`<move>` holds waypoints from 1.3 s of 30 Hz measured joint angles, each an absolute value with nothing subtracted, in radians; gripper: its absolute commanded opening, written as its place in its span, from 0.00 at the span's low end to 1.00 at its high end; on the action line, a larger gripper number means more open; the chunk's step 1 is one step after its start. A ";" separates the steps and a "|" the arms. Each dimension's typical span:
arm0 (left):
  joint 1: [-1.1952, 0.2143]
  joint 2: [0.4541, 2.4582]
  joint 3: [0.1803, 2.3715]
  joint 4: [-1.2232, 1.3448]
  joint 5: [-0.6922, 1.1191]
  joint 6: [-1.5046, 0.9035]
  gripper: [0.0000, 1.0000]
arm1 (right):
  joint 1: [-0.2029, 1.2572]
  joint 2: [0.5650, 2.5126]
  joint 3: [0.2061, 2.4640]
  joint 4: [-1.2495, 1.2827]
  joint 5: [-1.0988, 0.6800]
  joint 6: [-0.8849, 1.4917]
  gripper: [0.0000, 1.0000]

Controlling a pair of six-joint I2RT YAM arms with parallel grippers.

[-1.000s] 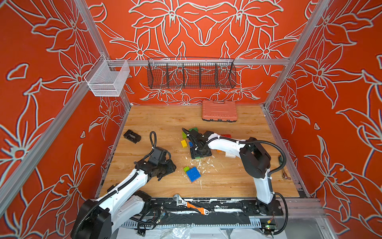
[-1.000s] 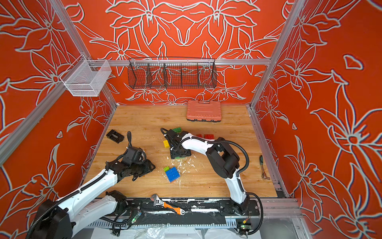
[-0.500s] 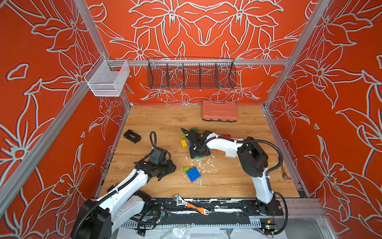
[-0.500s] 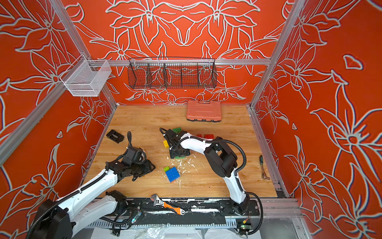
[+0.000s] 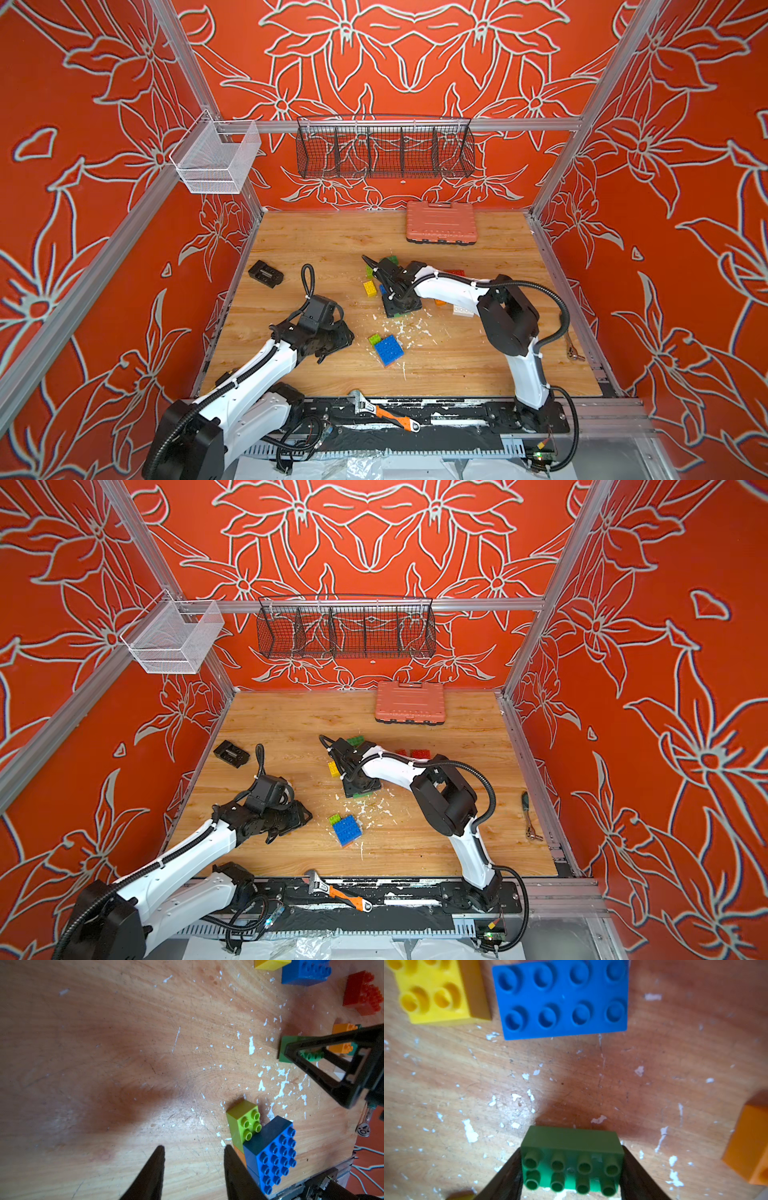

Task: Assemble a rectangle with lego
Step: Pick up the lego brick from the center of the board, then assemble the lego brick with the lego brick.

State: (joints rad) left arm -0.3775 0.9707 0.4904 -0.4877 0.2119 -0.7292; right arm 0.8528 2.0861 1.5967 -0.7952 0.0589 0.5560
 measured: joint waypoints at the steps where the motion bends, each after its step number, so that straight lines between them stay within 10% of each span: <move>1: -0.377 0.971 0.490 -0.488 0.209 -0.729 0.46 | 0.855 2.085 1.610 -0.806 0.064 0.542 0.54; 39: -0.123 0.968 0.494 -0.487 0.324 -0.660 0.48 | 1.066 2.031 1.631 -0.884 -0.016 0.506 0.53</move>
State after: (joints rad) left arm -0.1234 0.9676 0.4942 -0.4866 0.3237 -0.6601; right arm 1.0664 2.0308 1.6310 -0.8837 -0.0158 0.5060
